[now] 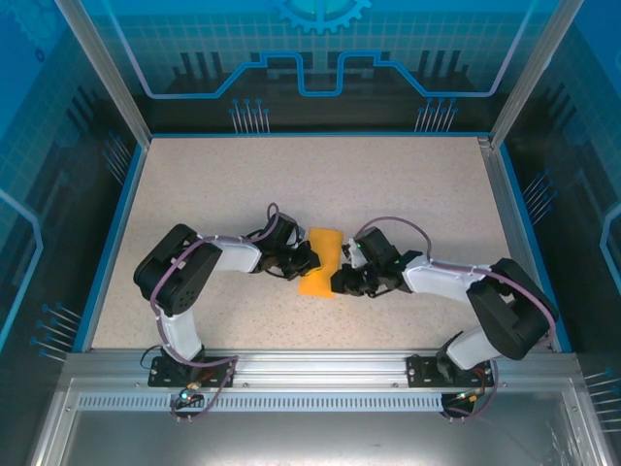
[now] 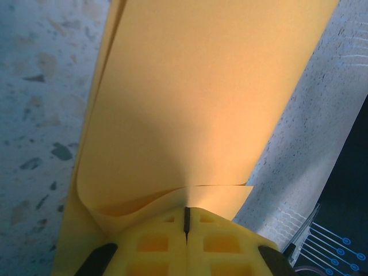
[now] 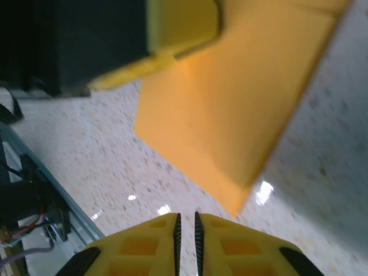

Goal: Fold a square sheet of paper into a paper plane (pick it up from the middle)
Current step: Fold the triangle a second time at the center of the table.

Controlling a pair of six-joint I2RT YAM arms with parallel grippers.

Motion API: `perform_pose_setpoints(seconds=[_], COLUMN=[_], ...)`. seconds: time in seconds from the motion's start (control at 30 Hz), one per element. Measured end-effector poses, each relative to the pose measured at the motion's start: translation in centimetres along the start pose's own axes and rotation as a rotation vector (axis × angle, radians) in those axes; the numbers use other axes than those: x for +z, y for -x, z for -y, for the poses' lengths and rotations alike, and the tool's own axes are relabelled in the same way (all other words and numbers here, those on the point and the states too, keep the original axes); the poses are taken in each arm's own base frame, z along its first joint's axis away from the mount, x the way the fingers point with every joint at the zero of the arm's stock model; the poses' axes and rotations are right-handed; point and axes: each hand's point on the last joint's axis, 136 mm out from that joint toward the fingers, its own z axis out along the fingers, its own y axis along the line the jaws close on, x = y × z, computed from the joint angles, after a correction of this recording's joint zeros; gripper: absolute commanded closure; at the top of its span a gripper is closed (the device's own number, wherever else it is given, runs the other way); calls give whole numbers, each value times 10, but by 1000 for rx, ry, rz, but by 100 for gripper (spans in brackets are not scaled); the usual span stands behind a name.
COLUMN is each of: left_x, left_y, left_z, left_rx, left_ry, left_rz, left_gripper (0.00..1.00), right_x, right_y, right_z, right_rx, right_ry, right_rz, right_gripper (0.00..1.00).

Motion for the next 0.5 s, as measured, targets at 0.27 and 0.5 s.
perform_pose_setpoints(seconds=[0.27,0.5], left_x=[1,1], left_y=[1,1], left_z=[1,1], left_rx=[0,2], left_ry=[0,0], left_rz=[-1,-2], left_gripper=[100,96], right_x=[26,37], right_y=[10,5], right_z=[5,17], right_rx=[31,52], right_ry=[-9,-35], right_rz=[-41,-76], right_gripper=[84,93])
